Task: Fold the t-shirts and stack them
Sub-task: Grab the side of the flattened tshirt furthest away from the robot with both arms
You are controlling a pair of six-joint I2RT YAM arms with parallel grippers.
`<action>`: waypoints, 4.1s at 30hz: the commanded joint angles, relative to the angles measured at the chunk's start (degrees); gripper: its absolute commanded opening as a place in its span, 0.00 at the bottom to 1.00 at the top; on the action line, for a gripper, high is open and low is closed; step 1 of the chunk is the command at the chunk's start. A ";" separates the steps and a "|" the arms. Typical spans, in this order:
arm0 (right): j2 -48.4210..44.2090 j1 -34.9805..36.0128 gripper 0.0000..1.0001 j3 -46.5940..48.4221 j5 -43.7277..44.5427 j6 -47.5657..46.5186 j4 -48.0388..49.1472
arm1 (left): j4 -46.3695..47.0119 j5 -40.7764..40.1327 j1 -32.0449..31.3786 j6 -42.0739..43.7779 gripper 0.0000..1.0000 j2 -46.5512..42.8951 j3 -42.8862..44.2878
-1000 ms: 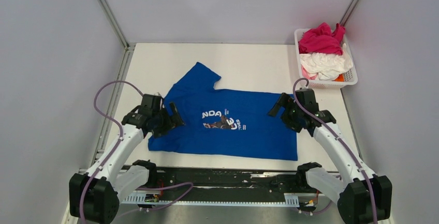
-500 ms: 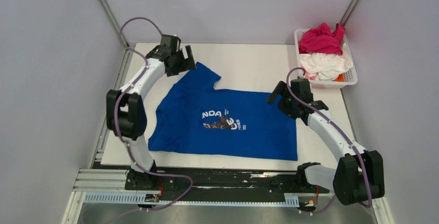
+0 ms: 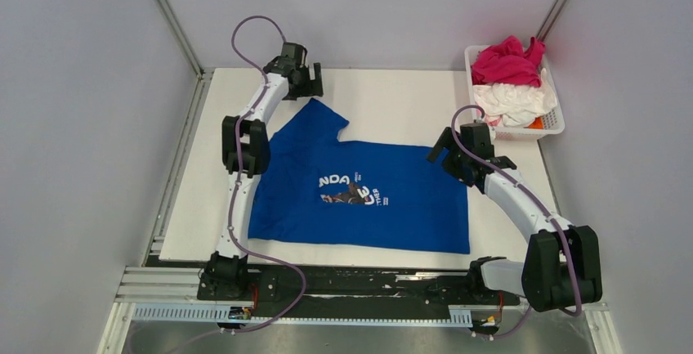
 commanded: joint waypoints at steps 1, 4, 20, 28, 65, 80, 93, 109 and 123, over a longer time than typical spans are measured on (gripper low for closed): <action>0.43 -0.26 1.00 0.14 1.31 -1.42 2.75 | 0.41 1.61 -0.74 1.62 1.00 2.02 3.55; 0.55 -0.26 1.00 0.03 0.83 -1.49 2.83 | 1.87 0.33 -1.27 1.92 0.98 2.71 3.70; -1.55 -0.33 1.00 -1.66 1.21 -1.55 2.86 | -3.86 -10.95 -5.86 4.87 0.81 6.68 7.51; -1.57 -0.31 1.00 -1.84 1.08 -1.62 2.83 | -4.27 -12.72 -5.92 3.99 0.70 7.38 7.75; 0.42 -0.41 1.00 -0.55 3.89 -2.19 2.50 | -5.59 -13.70 -5.09 0.94 0.26 8.58 8.80; 25.75 -3.20 0.98 26.14 21.79 -3.08 -9.90 | -0.44 -14.84 -5.66 3.09 0.00 -1.24 -0.92; 47.20 -4.63 0.68 47.04 24.98 -2.39 -23.41 | 2.81 -14.00 -6.33 2.99 0.00 -9.39 -11.24; 49.12 -3.48 0.64 42.92 24.71 2.57 -24.72 | 8.36 -13.15 -7.90 2.71 0.00 -19.35 -26.64; 46.49 -2.08 0.28 40.17 27.18 5.97 -23.75 | 12.49 -14.67 -8.90 1.43 0.00 -29.93 -39.49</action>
